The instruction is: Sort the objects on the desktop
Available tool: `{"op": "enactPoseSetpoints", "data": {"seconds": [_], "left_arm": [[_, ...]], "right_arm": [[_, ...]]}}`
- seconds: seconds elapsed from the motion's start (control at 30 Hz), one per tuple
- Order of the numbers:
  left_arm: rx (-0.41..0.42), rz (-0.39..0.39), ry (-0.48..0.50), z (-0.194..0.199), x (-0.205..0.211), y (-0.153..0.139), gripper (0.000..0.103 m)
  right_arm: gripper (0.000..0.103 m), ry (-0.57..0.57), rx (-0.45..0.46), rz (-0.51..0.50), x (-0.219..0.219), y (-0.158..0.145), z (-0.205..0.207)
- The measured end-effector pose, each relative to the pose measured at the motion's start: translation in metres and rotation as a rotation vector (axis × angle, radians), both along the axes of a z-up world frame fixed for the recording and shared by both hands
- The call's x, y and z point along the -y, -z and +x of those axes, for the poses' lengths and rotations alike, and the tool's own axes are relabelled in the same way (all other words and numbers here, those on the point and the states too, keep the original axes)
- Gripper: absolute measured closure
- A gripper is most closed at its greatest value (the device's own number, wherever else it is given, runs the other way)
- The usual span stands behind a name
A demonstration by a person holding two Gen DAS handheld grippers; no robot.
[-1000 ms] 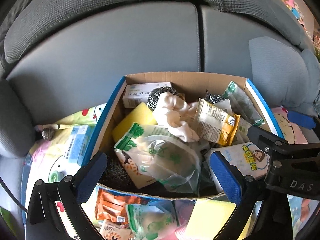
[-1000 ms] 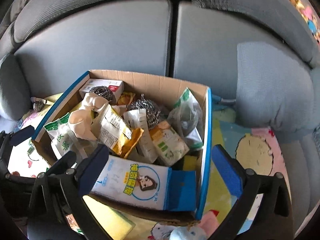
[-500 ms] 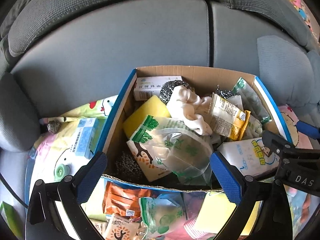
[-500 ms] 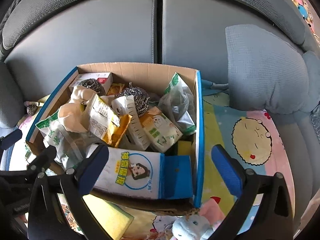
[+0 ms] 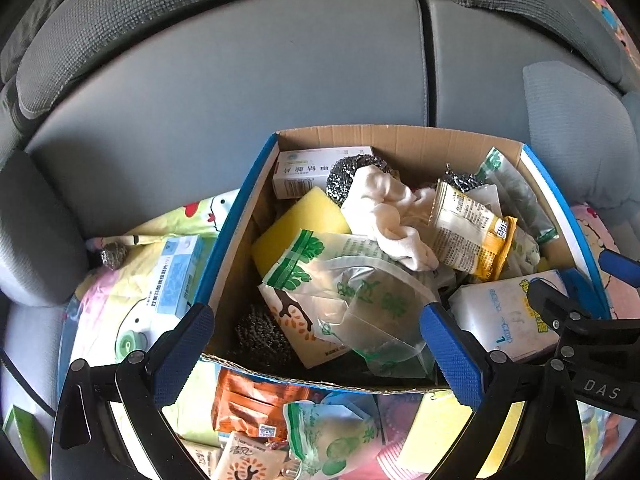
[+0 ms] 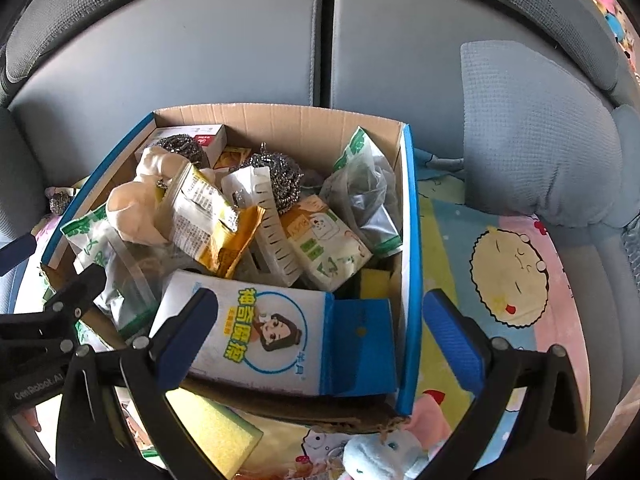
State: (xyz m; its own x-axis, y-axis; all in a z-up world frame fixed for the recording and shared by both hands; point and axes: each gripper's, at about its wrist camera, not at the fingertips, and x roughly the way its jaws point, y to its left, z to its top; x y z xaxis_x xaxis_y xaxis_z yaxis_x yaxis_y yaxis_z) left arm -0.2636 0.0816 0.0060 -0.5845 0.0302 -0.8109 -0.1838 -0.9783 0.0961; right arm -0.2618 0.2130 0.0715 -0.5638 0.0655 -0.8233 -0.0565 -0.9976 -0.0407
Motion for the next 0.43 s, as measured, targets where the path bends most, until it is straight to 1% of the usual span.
{"op": "enactPoseSetpoints", "data": {"seconds": [0.43], "left_arm": [[0.004, 0.013, -0.002, 0.001, 0.0006, 0.0014, 0.001]], "right_arm": [[0.0, -0.014, 0.001, 0.018, 0.0008, 0.0019, 0.0001]]}}
